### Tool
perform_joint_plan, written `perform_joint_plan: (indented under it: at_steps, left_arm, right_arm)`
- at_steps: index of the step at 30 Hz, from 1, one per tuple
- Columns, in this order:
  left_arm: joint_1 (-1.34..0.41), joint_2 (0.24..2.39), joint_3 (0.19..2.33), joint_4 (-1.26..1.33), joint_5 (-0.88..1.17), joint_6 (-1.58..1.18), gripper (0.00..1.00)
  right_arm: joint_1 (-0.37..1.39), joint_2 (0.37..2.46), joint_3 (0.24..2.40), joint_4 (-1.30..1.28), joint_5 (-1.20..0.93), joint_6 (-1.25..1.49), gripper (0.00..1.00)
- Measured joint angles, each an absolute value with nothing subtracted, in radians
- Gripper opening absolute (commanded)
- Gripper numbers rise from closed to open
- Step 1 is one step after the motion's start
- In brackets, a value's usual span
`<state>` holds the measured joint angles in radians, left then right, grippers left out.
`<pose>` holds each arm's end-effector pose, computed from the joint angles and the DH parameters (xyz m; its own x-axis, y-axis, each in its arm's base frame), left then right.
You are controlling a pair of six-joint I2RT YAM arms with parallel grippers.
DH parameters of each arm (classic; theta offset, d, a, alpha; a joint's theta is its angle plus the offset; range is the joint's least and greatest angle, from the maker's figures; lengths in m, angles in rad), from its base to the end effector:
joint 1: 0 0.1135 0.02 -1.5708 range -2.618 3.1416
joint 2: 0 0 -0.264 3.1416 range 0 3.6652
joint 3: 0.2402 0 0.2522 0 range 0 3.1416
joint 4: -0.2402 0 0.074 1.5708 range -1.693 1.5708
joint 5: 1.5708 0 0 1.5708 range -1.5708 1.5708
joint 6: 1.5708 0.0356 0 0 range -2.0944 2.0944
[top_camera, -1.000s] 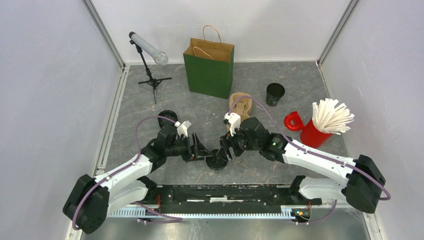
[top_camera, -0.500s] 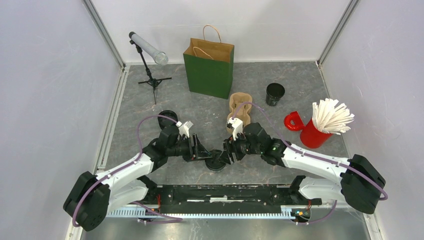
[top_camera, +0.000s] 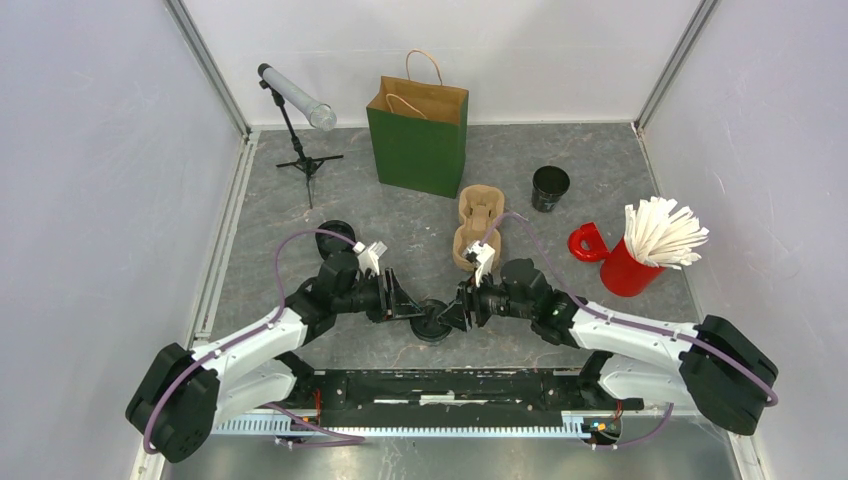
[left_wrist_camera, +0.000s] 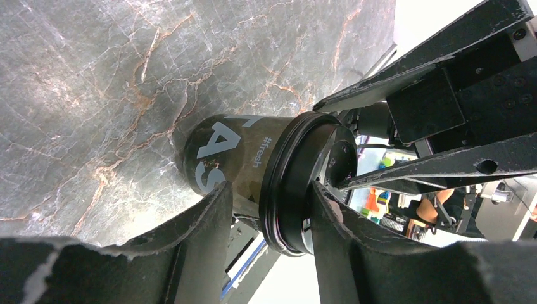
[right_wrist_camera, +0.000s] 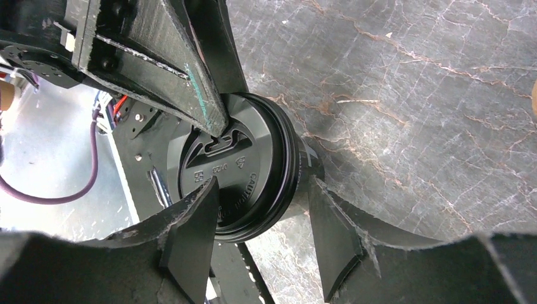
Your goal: Pack the takeout coffee
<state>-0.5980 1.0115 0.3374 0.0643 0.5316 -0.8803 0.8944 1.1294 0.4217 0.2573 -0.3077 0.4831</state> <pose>0.1506 -0.1245 0.1713 -0.9404 -0.1635 -0.2983 0.1630 0.5533 -0.8169 0.1353 0.1857 0.1916 -0.6659 -0.1223 -0.7360 -0.6827 0.4977 0.5350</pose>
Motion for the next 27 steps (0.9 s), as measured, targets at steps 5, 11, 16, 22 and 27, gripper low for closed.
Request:
perform_joint_plan:
  at_steps: [5, 11, 16, 22, 27]
  left_arm:
    - [-0.6, 1.005, 0.326, 0.084, 0.527, -0.88, 0.52]
    - [-0.603, 1.004, 0.318, 0.101, 0.525, -0.88, 0.52]
    - [-0.604, 1.004, 0.313, 0.113, 0.526, -0.881, 0.51]
    - [-0.608, 1.0, 0.305, 0.128, 0.525, -0.881, 0.49]
    - [-0.608, 0.994, 0.302, 0.126, 0.521, -0.881, 0.48]
  right_arm:
    - [0.894, 1.125, 0.364, 0.362, -0.312, 0.505, 0.56]
    - [0.892, 1.137, 0.28, 0.528, -0.319, 0.545, 0.55]
    - [0.892, 1.142, 0.234, 0.625, -0.315, 0.566, 0.54]
    - [0.892, 1.167, 0.195, 0.719, -0.313, 0.582, 0.53]
    - [0.892, 1.184, 0.191, 0.749, -0.313, 0.577, 0.52]
